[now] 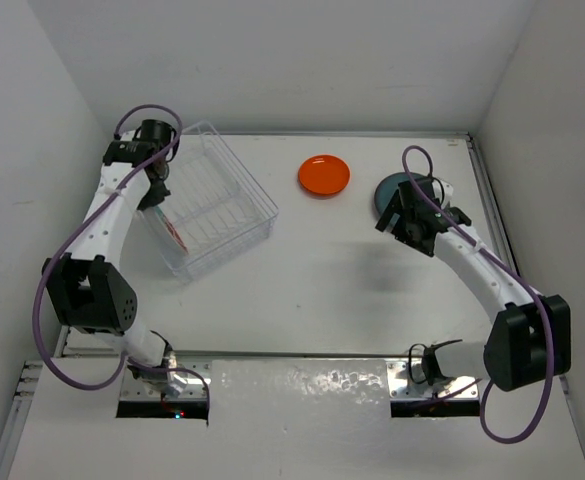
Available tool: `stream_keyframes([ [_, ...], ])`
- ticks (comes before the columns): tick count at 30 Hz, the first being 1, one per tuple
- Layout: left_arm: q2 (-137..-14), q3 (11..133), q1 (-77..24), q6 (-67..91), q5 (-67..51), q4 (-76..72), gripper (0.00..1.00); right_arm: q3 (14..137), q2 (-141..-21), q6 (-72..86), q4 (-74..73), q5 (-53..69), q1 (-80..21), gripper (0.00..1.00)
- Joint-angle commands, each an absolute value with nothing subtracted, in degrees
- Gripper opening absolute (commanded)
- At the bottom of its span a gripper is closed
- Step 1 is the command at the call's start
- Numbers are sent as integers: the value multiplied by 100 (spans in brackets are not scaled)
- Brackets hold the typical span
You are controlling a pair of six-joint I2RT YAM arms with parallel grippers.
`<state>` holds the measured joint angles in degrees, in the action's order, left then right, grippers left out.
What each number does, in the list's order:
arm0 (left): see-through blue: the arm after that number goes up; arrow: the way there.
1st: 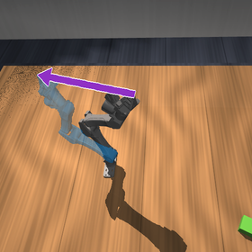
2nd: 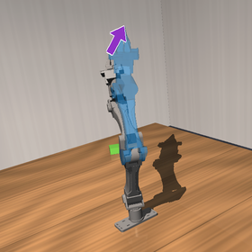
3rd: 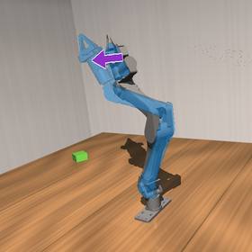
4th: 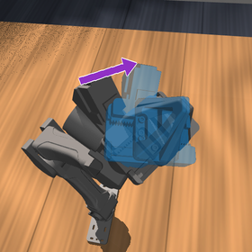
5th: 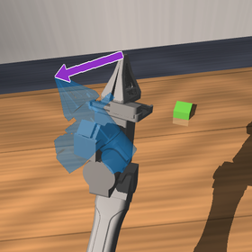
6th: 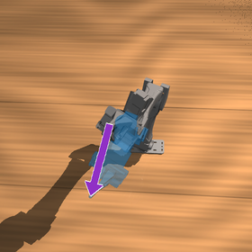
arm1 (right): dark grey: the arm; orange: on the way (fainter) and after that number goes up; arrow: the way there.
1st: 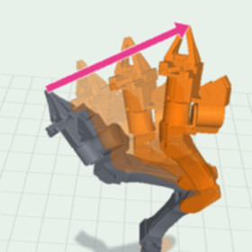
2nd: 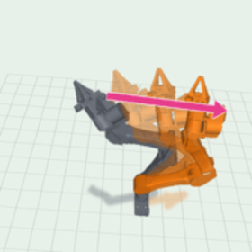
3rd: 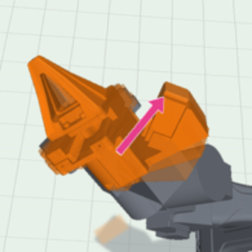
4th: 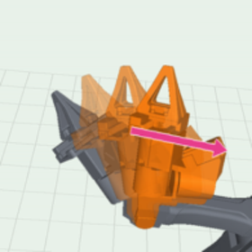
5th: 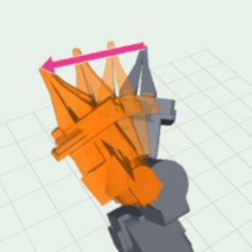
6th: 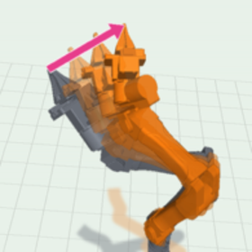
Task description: Unload the plates from the dish rack
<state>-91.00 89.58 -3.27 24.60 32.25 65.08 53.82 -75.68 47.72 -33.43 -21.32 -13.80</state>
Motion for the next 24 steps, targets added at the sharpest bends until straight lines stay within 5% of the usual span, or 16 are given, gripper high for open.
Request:
stream_keyframes([
  [1,-8719,9913,-316,2251,3550,6302,0,5651,-7462,4693,-3191,-1680,-1406,99],
  [10,-8490,10406,-316,1828,3973,6346,0,6240,-7813,4711,-2805,-240,-1406,99],
  [24,-9728,10406,-343,1828,3973,6346,0,6724,-8112,4483,-2997,123,-1406,99],
])
